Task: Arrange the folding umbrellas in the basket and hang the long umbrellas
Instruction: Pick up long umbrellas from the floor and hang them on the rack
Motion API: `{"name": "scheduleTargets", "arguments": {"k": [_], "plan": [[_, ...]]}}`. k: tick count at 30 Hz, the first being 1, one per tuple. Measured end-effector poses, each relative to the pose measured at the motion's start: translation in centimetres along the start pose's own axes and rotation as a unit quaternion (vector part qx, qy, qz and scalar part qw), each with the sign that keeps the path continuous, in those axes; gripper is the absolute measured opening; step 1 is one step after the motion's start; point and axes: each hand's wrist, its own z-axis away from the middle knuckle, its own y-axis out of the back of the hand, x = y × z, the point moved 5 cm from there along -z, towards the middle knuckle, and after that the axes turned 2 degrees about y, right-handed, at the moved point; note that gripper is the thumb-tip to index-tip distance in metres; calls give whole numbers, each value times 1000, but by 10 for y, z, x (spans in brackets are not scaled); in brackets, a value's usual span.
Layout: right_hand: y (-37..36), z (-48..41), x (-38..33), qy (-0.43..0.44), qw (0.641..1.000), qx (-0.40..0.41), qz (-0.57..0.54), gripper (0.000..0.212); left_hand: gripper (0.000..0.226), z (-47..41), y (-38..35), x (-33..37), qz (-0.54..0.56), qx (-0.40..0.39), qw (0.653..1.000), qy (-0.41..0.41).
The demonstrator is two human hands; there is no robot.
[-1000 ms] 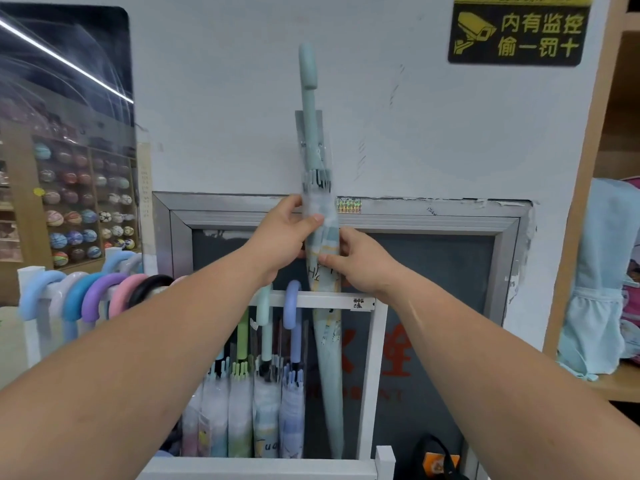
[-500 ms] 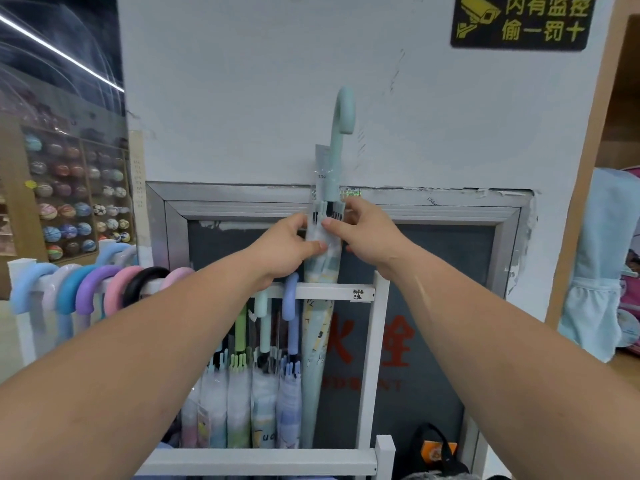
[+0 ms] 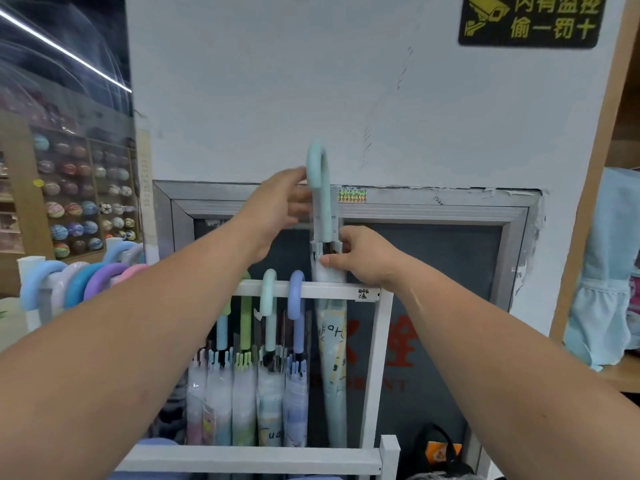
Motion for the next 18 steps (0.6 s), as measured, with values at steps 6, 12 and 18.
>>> {"name": "scheduleTargets", "arguments": {"k": [6,12,18], "plan": [[1,3,3,-4,999,-29,26,7,51,-8,-2,6,-6,-107,994,-13],[-5,5,2,-22,992,-75,94,24,57,-5,-11,16,-54,-155,986,-10],[6,14,-1,-13,979,-61,195,15,49,-4,-11,10,-35,-102,994,-21]]}}
